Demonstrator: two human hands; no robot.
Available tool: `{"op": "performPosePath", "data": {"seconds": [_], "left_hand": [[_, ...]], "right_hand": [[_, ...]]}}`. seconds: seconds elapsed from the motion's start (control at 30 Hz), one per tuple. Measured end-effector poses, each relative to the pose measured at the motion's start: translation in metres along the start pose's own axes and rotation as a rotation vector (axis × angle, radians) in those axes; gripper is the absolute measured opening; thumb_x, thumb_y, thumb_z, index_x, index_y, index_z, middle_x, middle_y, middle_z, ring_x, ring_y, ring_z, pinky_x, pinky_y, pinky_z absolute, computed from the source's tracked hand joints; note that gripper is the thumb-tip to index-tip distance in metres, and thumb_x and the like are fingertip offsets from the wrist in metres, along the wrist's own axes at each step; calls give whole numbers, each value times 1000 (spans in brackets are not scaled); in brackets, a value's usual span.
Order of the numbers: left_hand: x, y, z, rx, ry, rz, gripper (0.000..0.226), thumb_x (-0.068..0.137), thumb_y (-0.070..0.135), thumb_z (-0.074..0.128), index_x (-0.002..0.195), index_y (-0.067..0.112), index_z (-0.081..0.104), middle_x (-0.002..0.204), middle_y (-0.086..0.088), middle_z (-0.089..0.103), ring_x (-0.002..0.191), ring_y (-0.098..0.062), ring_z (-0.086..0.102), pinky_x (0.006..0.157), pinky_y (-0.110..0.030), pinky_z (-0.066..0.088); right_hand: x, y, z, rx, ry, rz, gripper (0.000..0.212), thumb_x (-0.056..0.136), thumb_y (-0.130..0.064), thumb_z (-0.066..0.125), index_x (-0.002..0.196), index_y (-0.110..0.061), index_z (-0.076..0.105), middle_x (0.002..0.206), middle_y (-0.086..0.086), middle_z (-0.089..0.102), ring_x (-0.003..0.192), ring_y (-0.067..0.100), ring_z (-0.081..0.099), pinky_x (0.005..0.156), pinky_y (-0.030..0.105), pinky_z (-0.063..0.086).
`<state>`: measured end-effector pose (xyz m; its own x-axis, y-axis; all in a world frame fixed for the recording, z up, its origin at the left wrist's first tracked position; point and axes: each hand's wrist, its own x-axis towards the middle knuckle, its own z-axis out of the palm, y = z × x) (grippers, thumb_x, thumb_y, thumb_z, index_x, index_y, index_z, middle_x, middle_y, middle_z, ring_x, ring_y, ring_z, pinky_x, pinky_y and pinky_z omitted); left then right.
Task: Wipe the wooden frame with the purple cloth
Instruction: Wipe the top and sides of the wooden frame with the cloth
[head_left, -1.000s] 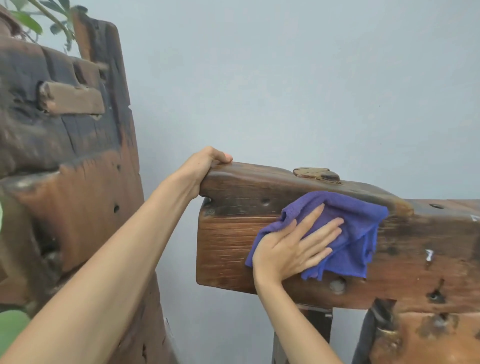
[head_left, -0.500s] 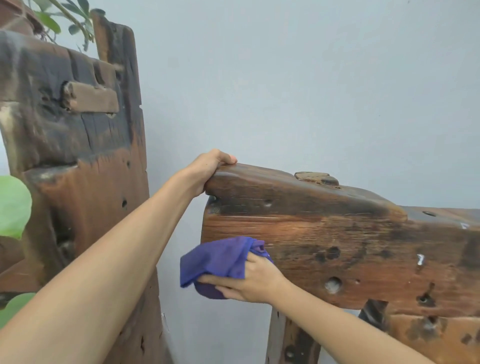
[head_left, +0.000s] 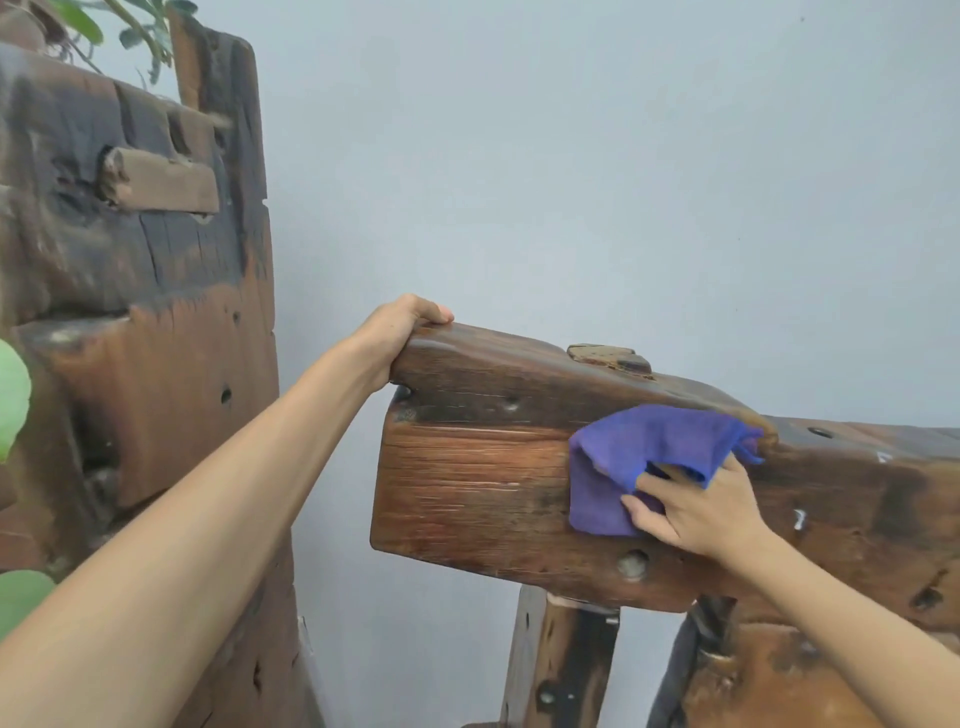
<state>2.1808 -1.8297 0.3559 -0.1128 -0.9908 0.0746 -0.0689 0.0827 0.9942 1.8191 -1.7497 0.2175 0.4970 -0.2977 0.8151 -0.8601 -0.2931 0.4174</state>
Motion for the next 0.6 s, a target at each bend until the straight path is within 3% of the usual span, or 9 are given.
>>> {"op": "performPosePath", "data": {"seconds": [0.07,0.13,0.2,0.27,0.37,0.53,0.6], "left_hand": [[0,0,1,-24,3,-12,11,82,28,61,77,25,70,67,9,69,50,-15,58,48,-20,40],[1,-1,2,-28,17,-22,13,80,30,61,72,25,71,66,8,69,47,-14,57,47,-20,40],[1,-2,2,-33,25,-19,15,78,31,62,68,25,72,65,8,69,49,-15,56,50,-22,39],[1,-2,1,-46,28,-20,16,77,30,62,67,25,73,68,6,69,53,-17,56,54,-25,39],[0,-2,2,-58,16,-13,12,77,29,63,72,23,72,78,1,68,61,-21,56,58,-28,38],[-1,1,2,-87,-17,-37,15,78,21,62,66,19,71,65,0,63,51,-18,55,51,-24,40],[2,-1,2,-157,-44,-17,13,84,17,58,76,15,69,77,-4,63,60,-18,53,61,-29,42]], "right_hand": [[7,-25,8,-96,113,329,41,98,-44,46,136,-37,58,129,7,61,106,38,61,80,43,45],[33,-62,20,-119,235,754,48,101,-39,41,147,-32,52,156,13,47,141,39,43,115,49,30],[80,-96,29,-59,343,1078,48,105,-39,34,149,-33,53,164,9,37,153,37,29,124,53,13],[122,-124,33,7,379,1193,45,106,-39,34,145,-36,57,165,5,37,155,34,25,123,56,12],[152,-161,39,26,340,1073,43,105,-39,37,143,-40,57,163,1,41,155,29,27,123,56,11],[150,-193,47,47,216,594,49,106,-41,41,155,-42,41,166,0,36,156,23,27,125,49,15],[131,-179,50,24,205,393,54,103,-42,48,156,-44,37,167,0,33,156,22,27,124,47,19]]}}
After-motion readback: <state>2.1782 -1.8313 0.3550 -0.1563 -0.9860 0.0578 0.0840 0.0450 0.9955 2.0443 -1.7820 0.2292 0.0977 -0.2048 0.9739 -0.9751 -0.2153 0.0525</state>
